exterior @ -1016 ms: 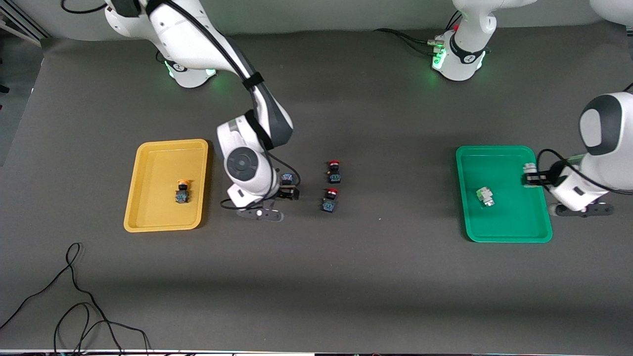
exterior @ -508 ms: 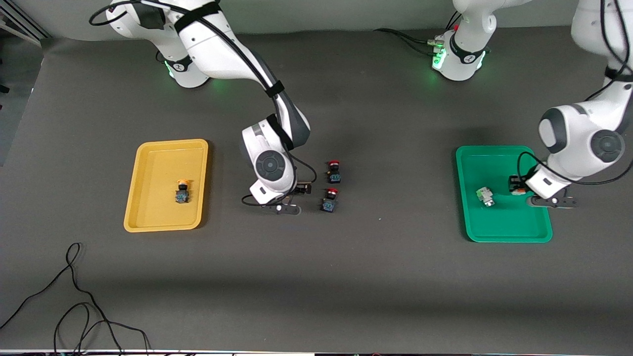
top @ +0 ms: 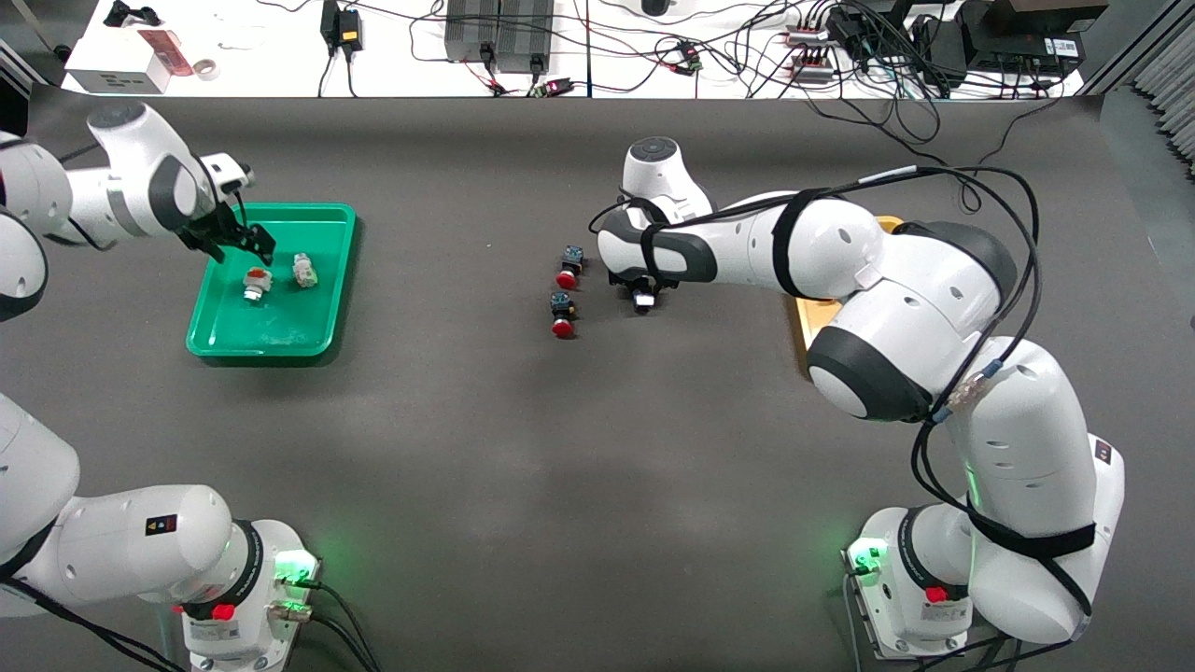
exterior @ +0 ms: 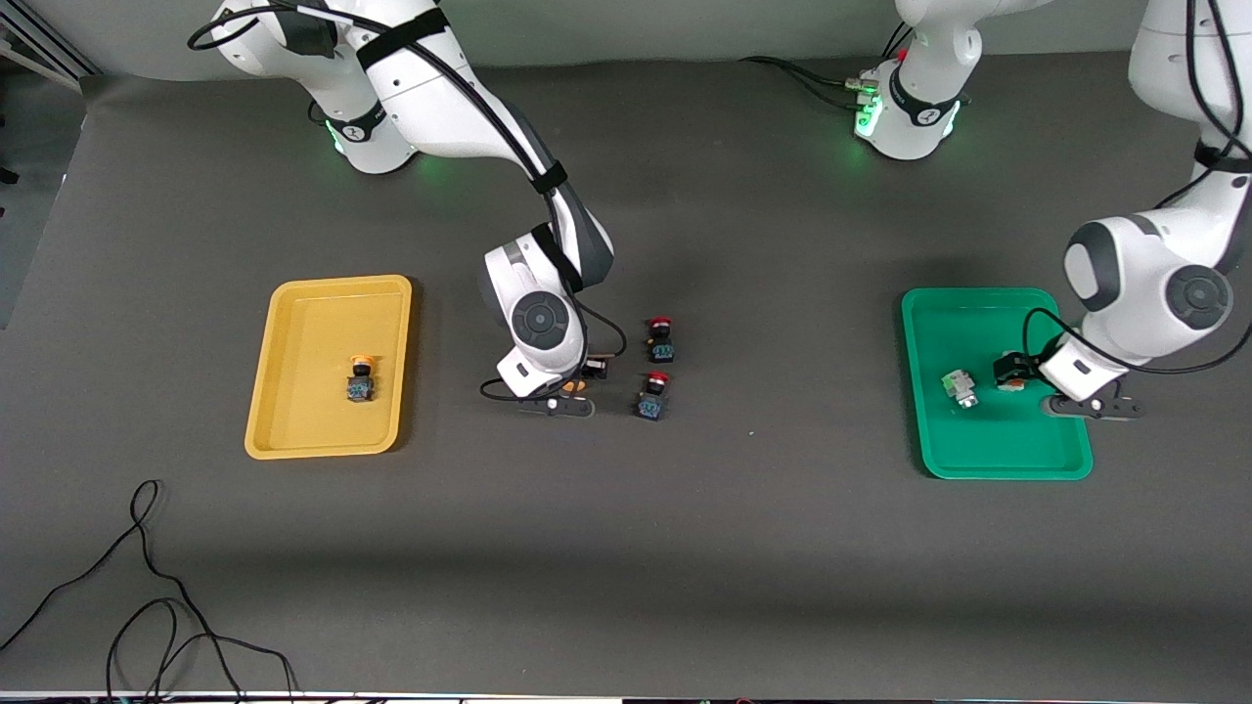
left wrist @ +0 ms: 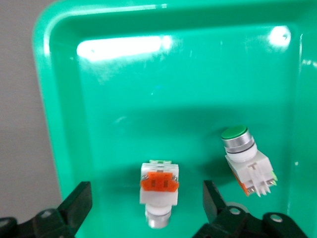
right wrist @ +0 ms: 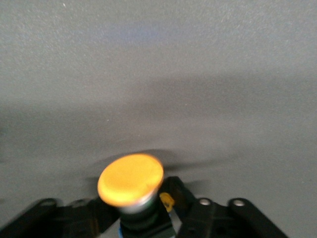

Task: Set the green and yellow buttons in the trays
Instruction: 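Grasp the second yellow button with the right gripper while the left gripper withdraws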

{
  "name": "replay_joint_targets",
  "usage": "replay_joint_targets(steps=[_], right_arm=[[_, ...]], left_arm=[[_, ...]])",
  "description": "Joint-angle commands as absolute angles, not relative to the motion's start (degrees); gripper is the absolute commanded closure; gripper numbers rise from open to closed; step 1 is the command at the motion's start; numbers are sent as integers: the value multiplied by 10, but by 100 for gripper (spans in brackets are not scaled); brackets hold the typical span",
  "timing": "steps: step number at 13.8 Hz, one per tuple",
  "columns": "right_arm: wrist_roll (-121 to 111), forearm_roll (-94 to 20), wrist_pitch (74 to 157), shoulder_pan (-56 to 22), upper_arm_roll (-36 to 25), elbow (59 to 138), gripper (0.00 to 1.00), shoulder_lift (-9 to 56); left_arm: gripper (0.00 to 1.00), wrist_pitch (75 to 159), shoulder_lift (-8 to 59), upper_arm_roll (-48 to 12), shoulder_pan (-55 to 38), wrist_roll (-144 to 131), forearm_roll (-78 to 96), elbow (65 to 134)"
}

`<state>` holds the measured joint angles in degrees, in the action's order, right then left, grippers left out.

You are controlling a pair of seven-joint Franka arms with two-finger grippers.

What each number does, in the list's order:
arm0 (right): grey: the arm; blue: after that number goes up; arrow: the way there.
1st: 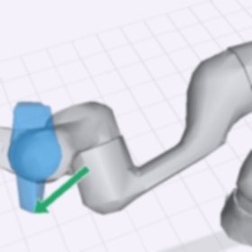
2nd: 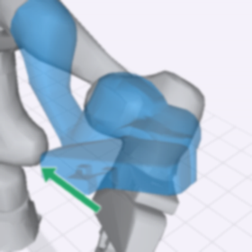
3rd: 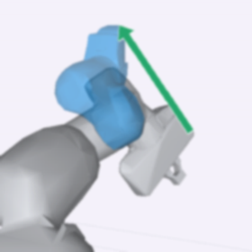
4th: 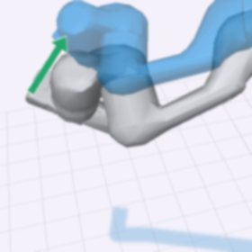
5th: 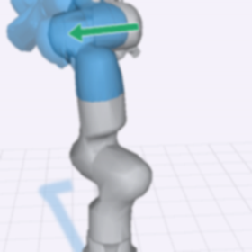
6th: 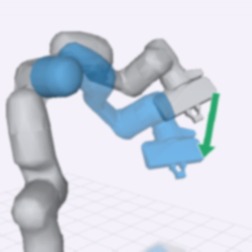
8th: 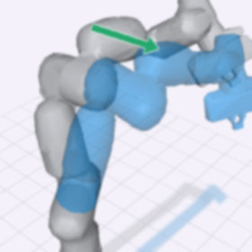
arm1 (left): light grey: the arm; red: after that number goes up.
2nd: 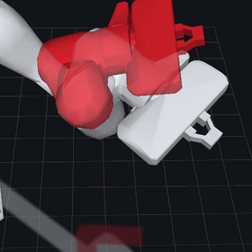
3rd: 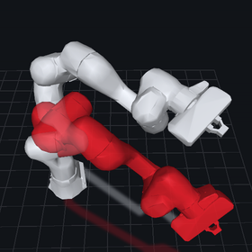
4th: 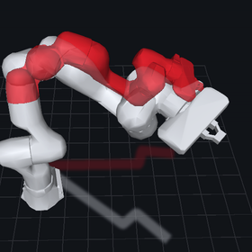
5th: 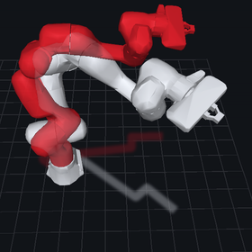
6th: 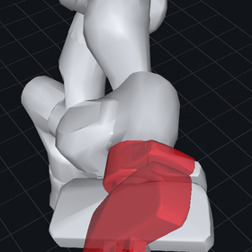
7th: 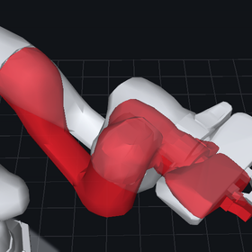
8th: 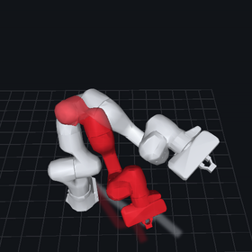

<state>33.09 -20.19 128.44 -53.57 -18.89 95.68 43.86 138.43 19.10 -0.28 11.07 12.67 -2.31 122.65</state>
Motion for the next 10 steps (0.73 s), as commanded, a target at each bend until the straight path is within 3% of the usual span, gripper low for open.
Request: replay_joint_targets(steps=[1, 5, 7, 10], right_arm=[[326, -214, 1275, -534, -198, 969, 100, 397], [244, -214, 1153, -469, -200, 968, 100, 301], [188, -205, 1085, -433, -208, 969, 100, 263], [66, -183, 1006, -431, -291, 971, 100, 240]], left_arm=[[0, 1220, 164, -9, 118, 135, -30, 1124], [0, 1052, 119, -12, 114, 135, -23, 1019], [0, 997, 86, -15, 111, 134, -18, 998], [0, 933, 34, -22, 101, 126, 22, 983]])
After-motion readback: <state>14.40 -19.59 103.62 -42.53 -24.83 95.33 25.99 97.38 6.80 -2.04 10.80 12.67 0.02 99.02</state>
